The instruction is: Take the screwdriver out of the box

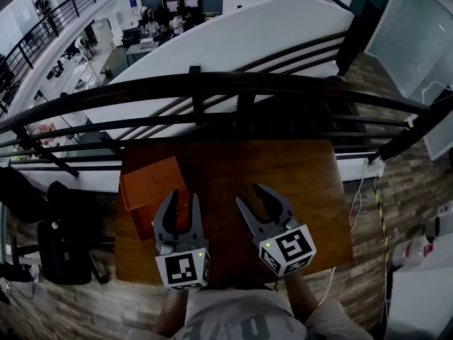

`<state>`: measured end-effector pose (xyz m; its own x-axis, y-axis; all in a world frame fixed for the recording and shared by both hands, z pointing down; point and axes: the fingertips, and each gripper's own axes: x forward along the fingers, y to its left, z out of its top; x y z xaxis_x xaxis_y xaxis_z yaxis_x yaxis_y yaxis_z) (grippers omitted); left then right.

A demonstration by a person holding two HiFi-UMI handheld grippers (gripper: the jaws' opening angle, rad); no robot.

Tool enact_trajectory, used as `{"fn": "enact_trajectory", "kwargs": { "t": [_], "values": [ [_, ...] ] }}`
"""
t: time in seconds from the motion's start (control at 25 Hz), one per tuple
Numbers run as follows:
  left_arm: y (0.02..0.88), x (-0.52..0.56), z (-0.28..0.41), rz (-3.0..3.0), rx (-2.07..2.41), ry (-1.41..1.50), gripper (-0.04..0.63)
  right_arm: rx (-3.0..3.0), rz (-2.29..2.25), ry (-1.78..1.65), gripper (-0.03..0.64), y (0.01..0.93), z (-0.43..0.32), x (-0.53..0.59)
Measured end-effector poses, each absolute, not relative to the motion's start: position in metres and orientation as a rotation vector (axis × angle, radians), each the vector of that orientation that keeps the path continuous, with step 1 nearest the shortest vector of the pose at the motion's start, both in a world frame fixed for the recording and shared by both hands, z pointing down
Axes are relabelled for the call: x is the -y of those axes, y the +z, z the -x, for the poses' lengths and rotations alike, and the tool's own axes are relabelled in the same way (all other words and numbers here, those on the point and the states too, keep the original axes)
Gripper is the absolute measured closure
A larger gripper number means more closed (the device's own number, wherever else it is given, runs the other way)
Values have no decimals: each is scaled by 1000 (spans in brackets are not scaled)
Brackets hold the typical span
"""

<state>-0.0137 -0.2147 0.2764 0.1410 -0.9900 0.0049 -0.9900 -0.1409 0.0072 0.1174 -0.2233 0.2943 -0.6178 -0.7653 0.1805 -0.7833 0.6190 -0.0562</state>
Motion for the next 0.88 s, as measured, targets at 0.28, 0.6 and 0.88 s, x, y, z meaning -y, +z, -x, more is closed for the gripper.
{"fn": "enact_trajectory", "kwargs": {
  "t": [0.28,0.6,0.88],
  "values": [
    [276,216,24,-2339,2092,-2,466,2731,-1224,190,451,296,-104,228],
    [288,212,55,-2239,2158,33,466,2751,-1014,40,451,289,-63,240],
    [305,202,87,-2139,2207,63,456,2700,-746,-118,445,300,-14,241]
  ]
}}
